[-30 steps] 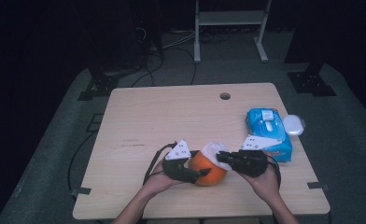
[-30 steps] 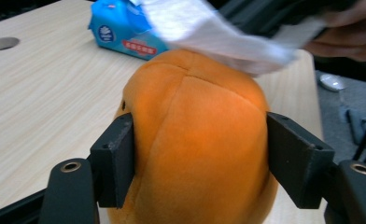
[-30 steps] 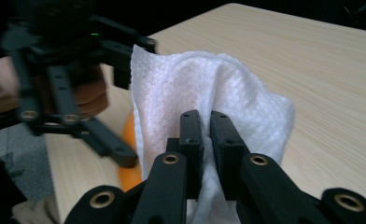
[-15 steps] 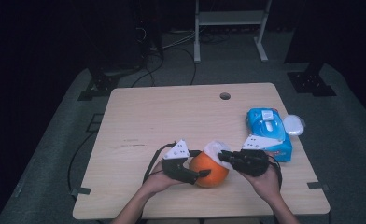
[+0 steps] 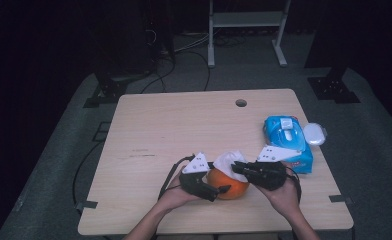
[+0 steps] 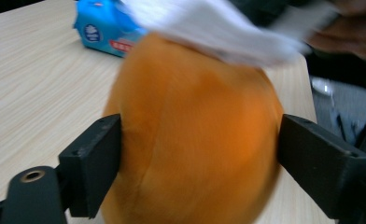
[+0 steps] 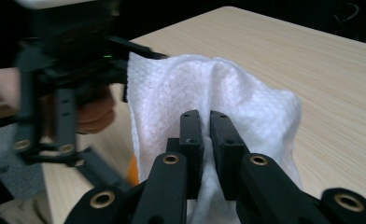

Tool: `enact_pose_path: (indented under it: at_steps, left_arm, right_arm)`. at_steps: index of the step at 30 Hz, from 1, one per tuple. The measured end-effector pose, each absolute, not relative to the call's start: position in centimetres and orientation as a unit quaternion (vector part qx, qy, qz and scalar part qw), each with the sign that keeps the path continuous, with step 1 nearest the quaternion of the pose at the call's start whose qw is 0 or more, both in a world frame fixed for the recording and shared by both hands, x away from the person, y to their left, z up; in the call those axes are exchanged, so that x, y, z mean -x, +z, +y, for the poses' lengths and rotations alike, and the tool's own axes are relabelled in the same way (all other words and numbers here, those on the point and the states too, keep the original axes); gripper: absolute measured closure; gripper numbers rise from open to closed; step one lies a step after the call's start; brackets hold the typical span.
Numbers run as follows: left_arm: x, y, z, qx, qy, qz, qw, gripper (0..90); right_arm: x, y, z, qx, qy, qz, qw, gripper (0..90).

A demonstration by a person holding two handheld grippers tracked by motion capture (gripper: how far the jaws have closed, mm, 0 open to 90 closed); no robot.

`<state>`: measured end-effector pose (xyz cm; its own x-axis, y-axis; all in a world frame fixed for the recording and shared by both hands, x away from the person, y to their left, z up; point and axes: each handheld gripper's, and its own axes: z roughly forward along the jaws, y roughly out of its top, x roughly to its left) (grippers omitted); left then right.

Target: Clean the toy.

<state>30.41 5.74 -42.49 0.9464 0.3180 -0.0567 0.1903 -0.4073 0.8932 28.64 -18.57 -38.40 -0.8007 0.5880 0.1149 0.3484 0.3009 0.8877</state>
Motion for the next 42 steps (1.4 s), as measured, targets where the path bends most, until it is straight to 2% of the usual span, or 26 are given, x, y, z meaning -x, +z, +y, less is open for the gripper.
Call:
enact_pose_path:
  at_steps: [4, 8, 10, 12, 15, 18, 25, 30, 31, 35, 42]
  left_arm:
    - [-30.2, -42.5, 5.8, -0.837, 0.048, 0.137, 0.528, 20.4]
    - [-30.5, -42.9, 5.0, -0.842, 0.068, 0.166, 0.509, 6.6]
    - [-30.7, -43.8, 4.6, -0.846, 0.059, 0.17, 0.501, 3.4]
    - [-30.5, -43.9, 4.6, -0.846, 0.06, 0.159, 0.505, 8.4]
    - [-30.0, -43.6, 4.7, -0.846, 0.078, 0.147, 0.506, 23.5]
    - [-29.8, -43.4, 4.9, -0.842, 0.083, 0.147, 0.512, 31.3]
    - [-29.8, -43.5, 4.6, -0.841, 0.081, 0.146, 0.515, 31.0]
    - [-29.5, -43.5, 4.4, -0.844, 0.086, 0.137, 0.512, 31.2]
    - [-29.1, -43.4, 4.1, -0.849, 0.094, 0.121, 0.505, 31.3]
    - [-28.5, -43.5, 3.7, -0.853, 0.107, 0.111, 0.499, 31.3]
    - [-28.7, -43.3, 3.9, -0.847, 0.111, 0.117, 0.507, 33.1]
  right_arm:
    - [-29.1, -38.6, -19.7, -0.313, 0.514, 0.789, 0.121, 83.2]
    - [-29.1, -38.8, -20.1, -0.316, 0.517, 0.788, 0.107, 83.3]
    - [-28.7, -38.6, -19.1, -0.299, 0.513, 0.799, 0.1, 83.3]
    - [-28.2, -38.3, -18.3, -0.283, 0.514, 0.804, 0.098, 83.3]
    - [-27.7, -37.9, -17.2, -0.266, 0.512, 0.81, 0.105, 83.3]
    - [-28.0, -38.0, -17.7, -0.276, 0.515, 0.804, 0.112, 83.5]
    - [-29.2, -38.5, -20.7, -0.333, 0.508, 0.783, 0.132, 83.9]
    - [-28.3, -37.9, -19.4, -0.312, 0.514, 0.788, 0.132, 84.1]
    - [-27.9, -37.6, -18.3, -0.294, 0.52, 0.793, 0.119, 84.1]
    - [-27.9, -37.6, -17.3, -0.284, 0.506, 0.804, 0.13, 84.2]
    - [-29.1, -38.3, -20.4, -0.337, 0.508, 0.782, 0.134, 84.3]
